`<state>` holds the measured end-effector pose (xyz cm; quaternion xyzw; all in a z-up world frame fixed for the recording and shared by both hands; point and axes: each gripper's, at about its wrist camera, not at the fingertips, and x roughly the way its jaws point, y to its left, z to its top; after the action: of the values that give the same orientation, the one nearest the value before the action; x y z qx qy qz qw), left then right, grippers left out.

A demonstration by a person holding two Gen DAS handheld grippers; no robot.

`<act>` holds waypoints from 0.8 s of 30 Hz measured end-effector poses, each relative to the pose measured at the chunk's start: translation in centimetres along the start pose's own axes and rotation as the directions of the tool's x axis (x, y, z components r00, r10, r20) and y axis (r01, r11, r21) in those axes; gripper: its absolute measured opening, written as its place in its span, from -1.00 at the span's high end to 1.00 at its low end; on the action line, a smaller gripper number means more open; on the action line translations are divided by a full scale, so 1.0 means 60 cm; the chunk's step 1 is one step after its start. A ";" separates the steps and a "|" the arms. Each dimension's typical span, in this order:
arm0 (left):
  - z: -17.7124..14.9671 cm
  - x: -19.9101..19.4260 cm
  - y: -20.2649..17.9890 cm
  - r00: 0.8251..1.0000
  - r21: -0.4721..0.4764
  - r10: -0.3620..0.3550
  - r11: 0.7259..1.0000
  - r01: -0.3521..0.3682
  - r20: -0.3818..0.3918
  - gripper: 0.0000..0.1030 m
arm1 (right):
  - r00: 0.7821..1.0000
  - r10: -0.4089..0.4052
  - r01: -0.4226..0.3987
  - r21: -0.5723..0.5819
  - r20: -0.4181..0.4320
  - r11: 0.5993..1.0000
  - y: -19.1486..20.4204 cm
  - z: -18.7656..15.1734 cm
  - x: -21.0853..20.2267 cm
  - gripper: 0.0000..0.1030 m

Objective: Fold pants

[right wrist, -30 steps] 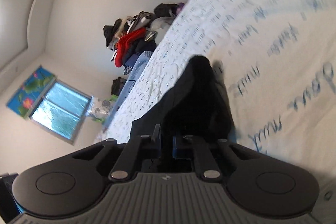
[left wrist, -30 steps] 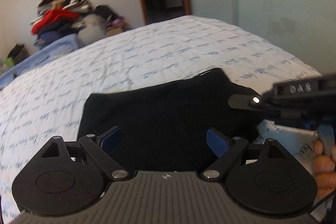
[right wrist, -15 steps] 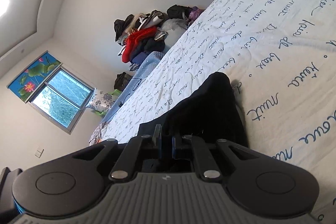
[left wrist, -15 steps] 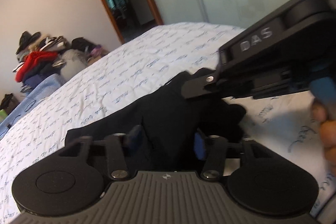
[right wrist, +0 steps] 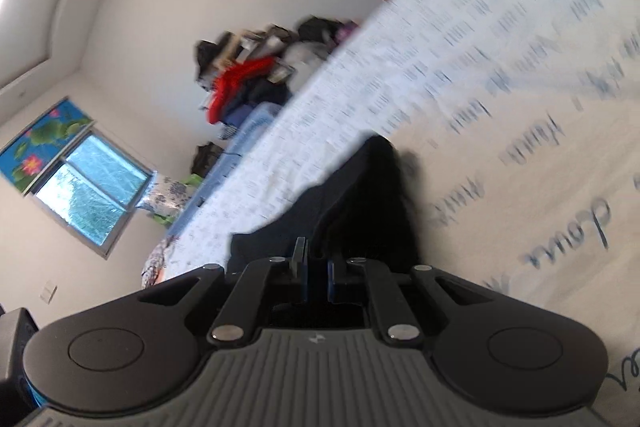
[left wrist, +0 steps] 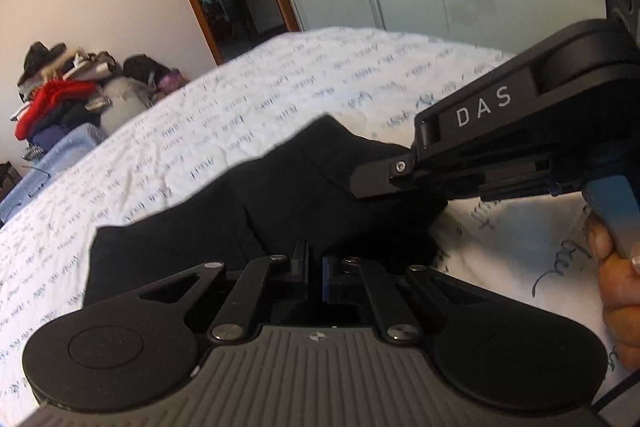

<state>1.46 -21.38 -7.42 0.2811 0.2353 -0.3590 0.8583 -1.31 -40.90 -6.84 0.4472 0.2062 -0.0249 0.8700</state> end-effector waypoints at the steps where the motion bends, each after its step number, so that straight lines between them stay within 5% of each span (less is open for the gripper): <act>1: -0.002 0.002 0.000 1.000 0.006 0.000 1.000 0.000 -0.004 0.78 | 1.000 0.000 0.000 0.023 -0.006 1.000 -0.009 -0.002 0.001 0.84; 8: -0.022 -0.027 0.011 0.998 0.025 -0.057 0.998 0.057 0.002 0.37 | 0.996 -0.062 0.060 -0.036 -0.061 0.998 -0.011 -0.004 0.001 0.81; 13: -0.020 -0.062 0.066 0.989 -0.076 -0.148 0.986 0.149 0.021 0.20 | 0.976 -0.209 0.217 -0.227 0.059 0.949 0.027 0.023 -0.046 0.78; 16: -0.003 -0.057 0.099 0.998 -0.159 -0.061 0.985 0.066 0.036 0.19 | 0.974 -0.220 0.225 -0.397 0.058 0.890 0.060 0.049 -0.014 0.78; 20: 0.007 -0.010 0.125 0.998 -0.204 0.024 0.978 -0.034 -0.052 0.17 | 0.979 -0.181 0.109 -0.524 -0.088 0.845 0.097 0.067 0.089 0.78; 24: -0.011 0.032 0.130 0.985 -0.220 0.037 0.973 -0.073 -0.166 0.17 | 0.945 -0.325 0.240 -0.583 -0.044 0.776 0.090 0.086 0.174 0.79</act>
<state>8.35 -17.32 -6.65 0.2166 0.3348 -0.2822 0.8726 11.18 -40.25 -4.02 0.1312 0.3303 -0.0606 0.9328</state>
